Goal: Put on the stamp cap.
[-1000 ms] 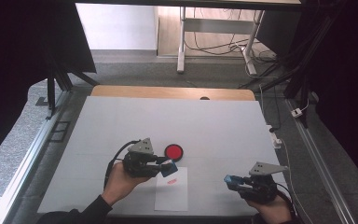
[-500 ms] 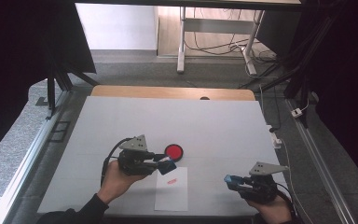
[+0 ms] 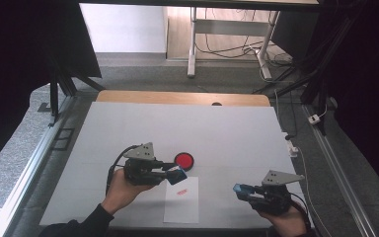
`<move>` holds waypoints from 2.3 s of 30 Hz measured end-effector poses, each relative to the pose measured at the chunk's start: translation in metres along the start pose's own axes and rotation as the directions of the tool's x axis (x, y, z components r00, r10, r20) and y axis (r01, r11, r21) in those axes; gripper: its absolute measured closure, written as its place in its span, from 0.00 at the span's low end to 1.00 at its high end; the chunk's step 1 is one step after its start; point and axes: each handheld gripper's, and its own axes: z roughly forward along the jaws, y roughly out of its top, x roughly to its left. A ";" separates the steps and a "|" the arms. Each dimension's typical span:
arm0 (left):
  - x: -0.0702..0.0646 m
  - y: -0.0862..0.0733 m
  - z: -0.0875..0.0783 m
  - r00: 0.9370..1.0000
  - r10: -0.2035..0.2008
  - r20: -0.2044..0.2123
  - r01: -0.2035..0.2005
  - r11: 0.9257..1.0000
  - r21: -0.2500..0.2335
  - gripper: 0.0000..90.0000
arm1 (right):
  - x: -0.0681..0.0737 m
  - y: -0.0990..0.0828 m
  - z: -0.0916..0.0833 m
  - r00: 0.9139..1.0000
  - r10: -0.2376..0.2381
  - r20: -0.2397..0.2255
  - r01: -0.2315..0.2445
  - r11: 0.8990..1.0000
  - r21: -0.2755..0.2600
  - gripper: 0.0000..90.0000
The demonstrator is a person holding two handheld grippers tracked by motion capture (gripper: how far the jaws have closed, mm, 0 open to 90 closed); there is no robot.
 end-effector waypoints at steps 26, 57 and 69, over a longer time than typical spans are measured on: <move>0.000 0.005 -0.008 0.999 0.045 0.017 -0.045 0.999 -0.024 0.78 | 0.018 0.031 0.026 0.981 -0.102 -0.166 0.097 0.994 -0.040 0.76; -0.005 0.013 -0.013 0.985 0.145 0.093 -0.144 0.989 -0.026 0.78 | 0.035 0.064 0.084 0.902 -0.221 -0.370 0.208 0.975 -0.074 0.76; -0.004 0.009 -0.008 0.977 0.170 0.129 -0.166 0.985 -0.040 0.78 | 0.044 0.069 0.107 0.866 -0.255 -0.429 0.254 0.965 -0.061 0.76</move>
